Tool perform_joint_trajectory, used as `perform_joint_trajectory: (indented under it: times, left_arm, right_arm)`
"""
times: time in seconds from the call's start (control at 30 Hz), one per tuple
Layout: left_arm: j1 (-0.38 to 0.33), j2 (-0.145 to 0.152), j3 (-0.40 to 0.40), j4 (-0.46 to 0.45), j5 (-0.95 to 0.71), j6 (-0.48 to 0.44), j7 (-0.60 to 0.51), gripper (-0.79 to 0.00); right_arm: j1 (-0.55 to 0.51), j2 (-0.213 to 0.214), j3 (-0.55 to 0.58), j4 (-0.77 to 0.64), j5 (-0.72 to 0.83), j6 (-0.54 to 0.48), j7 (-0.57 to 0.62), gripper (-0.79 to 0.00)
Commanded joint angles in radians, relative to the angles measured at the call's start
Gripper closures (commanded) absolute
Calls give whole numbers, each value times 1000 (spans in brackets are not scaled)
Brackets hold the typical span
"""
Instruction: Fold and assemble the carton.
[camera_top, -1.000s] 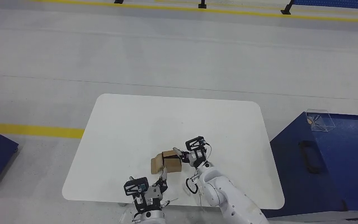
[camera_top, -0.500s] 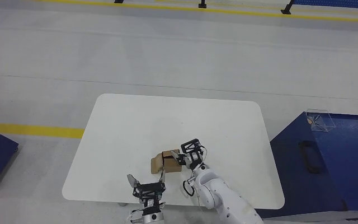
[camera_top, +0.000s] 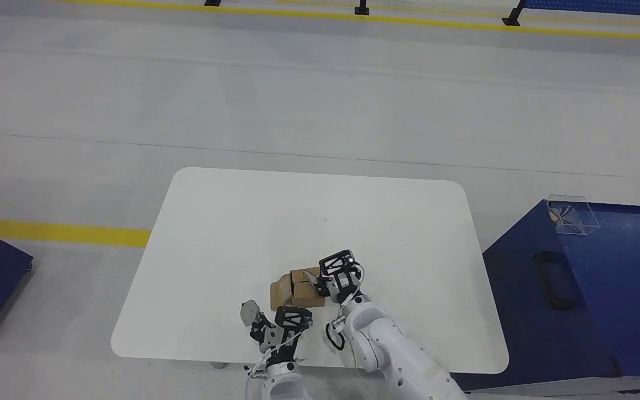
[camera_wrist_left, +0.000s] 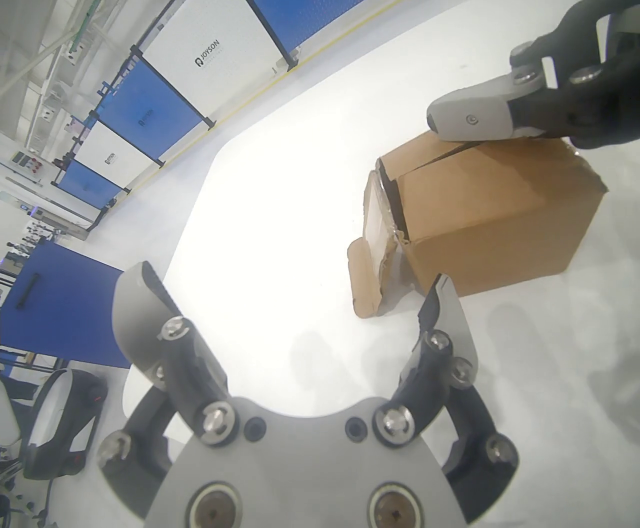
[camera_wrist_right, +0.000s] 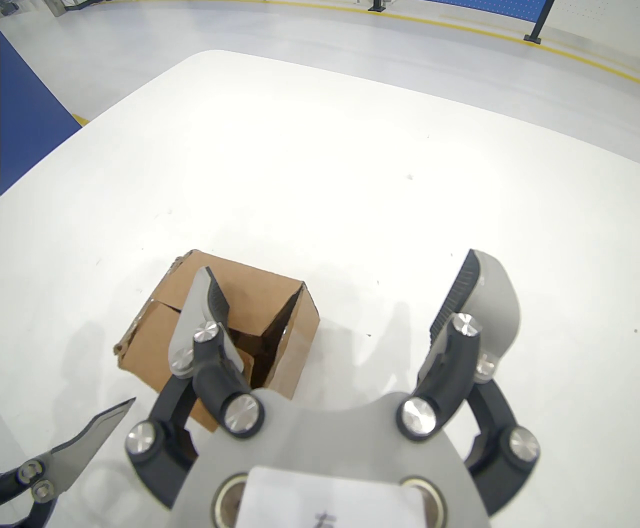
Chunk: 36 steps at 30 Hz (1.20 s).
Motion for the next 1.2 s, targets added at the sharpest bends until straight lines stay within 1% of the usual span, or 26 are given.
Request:
perform_joint_trajectory:
  times: [0.0, 0.13, 0.23, 0.5, 0.67, 0.77, 0.83, 0.9, 0.93, 1.0, 1.07, 1.13, 1.17]
  left_arm:
    - [-5, -1, -10, 3, 17, 7, -26, -785]
    - [-29, -7, -26, 27, 32, 25, -67, -785]
    - [-49, -14, -24, 49, 17, 17, -89, -785]
    - [-95, -26, -33, 112, -3, 23, -87, -785]
    - [-123, -32, -49, 151, 9, 64, -78, -785]
    - [-146, -35, -65, 175, 4, 106, -60, -785]
    - [-162, -37, -80, 188, 0, 152, -33, -785]
    - [-168, -40, -84, 180, -16, 184, -4, -785]
    - [-167, -41, -86, 175, -24, 210, 26, -785]
    - [-162, -44, -82, 149, -57, 234, 75, -785]
    - [-155, -44, -79, 126, -92, 235, 128, -785]
    - [-144, -44, -71, 105, -129, 225, 219, -785]
    - [-140, -43, -70, 104, -140, 221, 238, -785]
  right_arm:
    - [0, -2, 2, 3, -2, -3, 2, -785]
    - [-1, -7, 4, 10, -10, -8, 7, -785]
    - [0, -11, 5, 12, -16, -10, 9, -785]
    - [-5, -18, 15, 11, -31, -16, 12, -785]
    - [-10, -22, 21, 10, -43, -19, 16, -785]
    - [-13, -24, 24, 8, -50, -20, 19, -785]
    - [-14, -25, 28, 8, -53, -22, 20, -785]
    - [-16, -26, 31, 7, -56, -24, 21, -785]
    - [-17, -27, 33, 6, -57, -25, 22, -785]
    - [-19, -28, 37, 5, -63, -27, 23, -785]
    - [-21, -29, 39, 3, -66, -27, 23, -785]
    - [-23, -31, 43, 2, -71, -28, 25, -785]
    - [-23, -31, 43, 2, -73, -29, 26, -785]
